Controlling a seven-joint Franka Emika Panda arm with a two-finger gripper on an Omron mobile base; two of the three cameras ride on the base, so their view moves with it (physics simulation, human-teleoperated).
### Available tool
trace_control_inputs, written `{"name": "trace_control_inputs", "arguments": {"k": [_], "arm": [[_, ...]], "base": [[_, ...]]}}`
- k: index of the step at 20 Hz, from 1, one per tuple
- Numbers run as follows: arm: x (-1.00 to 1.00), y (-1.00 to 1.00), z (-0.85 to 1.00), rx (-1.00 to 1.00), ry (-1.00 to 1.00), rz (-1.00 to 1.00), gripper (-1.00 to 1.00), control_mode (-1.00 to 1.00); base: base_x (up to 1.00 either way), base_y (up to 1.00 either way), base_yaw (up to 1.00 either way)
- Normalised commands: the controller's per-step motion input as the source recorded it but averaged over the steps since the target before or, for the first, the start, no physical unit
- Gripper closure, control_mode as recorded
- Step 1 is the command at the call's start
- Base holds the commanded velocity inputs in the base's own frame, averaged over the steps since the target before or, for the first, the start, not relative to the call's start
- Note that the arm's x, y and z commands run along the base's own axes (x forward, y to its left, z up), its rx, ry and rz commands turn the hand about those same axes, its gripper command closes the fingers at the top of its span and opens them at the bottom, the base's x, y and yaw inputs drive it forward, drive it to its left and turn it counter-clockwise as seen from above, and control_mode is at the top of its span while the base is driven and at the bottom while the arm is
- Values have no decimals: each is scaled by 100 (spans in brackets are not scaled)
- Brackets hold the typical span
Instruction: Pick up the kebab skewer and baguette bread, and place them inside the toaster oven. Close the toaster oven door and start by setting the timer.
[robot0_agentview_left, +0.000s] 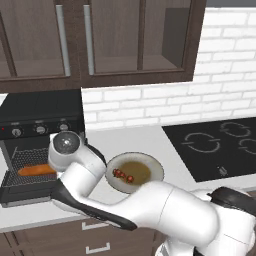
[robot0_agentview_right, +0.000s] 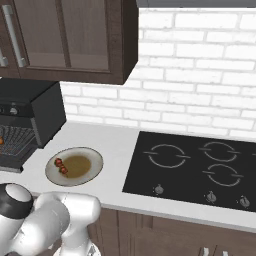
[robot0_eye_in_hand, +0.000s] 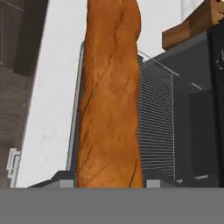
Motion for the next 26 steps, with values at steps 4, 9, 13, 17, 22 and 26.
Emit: {"name": "trace_control_inputs", "arguments": {"k": [4, 9, 13, 17, 22, 26], "arm": [[96, 9, 0, 0, -1, 0, 100, -100], [43, 46, -13, -5, 0, 0, 100, -100], [24, 54, -24, -4, 0, 0, 100, -100], [52, 38, -3, 0, 0, 0, 100, -100], [39, 5, -3, 0, 0, 0, 100, -100], [34, 0, -20, 0, 0, 0, 100, -100]], "base": [[0, 0, 0], [0, 0, 0], [0, 0, 0], [0, 0, 0], [0, 0, 0], [0, 0, 0]]}}
